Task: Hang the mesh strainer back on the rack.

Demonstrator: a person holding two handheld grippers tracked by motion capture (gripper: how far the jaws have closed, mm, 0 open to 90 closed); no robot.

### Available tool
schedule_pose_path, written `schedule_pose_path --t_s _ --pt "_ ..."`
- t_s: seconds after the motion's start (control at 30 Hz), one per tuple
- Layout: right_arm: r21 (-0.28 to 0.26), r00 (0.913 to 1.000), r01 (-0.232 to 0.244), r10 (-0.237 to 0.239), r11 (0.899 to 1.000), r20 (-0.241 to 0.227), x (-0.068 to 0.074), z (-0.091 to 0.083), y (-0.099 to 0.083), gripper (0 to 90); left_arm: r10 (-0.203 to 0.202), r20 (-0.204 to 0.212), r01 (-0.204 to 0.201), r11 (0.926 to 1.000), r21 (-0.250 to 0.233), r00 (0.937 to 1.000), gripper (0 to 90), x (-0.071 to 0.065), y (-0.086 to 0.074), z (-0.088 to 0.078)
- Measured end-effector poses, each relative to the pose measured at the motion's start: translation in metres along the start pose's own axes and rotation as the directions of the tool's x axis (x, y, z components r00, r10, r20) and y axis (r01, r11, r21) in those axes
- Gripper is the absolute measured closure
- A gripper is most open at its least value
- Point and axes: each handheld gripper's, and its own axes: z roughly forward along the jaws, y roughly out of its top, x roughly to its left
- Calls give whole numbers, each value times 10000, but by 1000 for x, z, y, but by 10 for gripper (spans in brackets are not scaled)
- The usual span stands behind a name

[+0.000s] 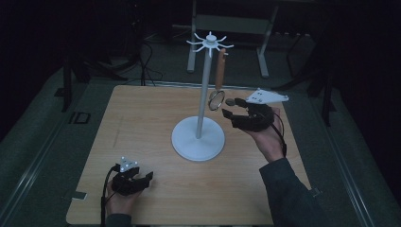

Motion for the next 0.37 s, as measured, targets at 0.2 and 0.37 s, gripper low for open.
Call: schedule_pose_path --t_s 0.2,0.37 --pt "590 10000 2 -2 9983 10 -3 4 -14 379 7 -2 -7 10000 -9 10000 392 0 0 0" --pt "1267 9999 -140 140 9918 12 -7 11 -36 377 40 -17 -40 10000 11 10000 392 1 0 0"
